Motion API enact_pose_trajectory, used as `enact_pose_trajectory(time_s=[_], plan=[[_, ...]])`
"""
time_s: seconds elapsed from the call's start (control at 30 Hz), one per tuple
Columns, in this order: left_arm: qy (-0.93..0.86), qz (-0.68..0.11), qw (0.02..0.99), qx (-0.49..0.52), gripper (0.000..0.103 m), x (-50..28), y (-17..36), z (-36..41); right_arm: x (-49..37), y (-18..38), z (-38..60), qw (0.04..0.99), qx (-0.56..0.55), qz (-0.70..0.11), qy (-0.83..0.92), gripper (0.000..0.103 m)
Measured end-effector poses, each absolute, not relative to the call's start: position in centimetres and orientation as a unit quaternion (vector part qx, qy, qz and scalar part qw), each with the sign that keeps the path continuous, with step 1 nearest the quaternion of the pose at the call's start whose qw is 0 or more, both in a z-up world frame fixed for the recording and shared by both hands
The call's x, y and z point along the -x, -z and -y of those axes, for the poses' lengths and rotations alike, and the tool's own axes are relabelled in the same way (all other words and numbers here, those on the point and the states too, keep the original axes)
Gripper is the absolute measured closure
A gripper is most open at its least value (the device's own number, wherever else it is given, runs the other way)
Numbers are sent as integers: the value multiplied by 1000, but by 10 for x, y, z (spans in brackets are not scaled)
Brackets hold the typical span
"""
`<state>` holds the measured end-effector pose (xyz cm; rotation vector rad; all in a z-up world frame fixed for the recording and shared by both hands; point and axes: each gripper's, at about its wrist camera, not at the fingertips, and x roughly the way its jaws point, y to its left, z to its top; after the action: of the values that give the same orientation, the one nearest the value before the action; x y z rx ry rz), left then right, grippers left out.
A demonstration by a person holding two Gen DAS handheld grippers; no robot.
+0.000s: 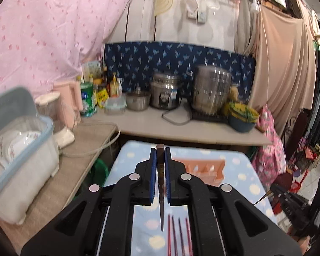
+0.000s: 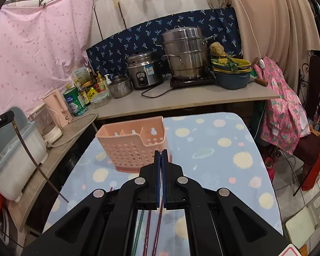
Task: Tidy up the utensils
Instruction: 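Lift the chopstick with the left gripper and lower it into the pink holder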
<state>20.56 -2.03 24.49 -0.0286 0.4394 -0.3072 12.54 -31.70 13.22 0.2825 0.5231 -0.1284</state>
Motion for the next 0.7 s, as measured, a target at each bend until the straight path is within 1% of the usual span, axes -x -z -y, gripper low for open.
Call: enact_pose_trajectory(time_s=[0.13,0.3,0.5,0.7], plan=[[157,-175,971,32,96,-231,-280,39,-164,-149,324,958,-139,-244,61,101],[158,-161,974,38,96,-267,-290,68,-208,-162,333,960,-146,-233,58,101],[163,-159,973,41,96,-303,-272,92,-251,-149,339,955,-152,-247,56,101],[160,-199,966,42,96,-333,-231,99,-280,-117,341,945,-156,-280,60,101]])
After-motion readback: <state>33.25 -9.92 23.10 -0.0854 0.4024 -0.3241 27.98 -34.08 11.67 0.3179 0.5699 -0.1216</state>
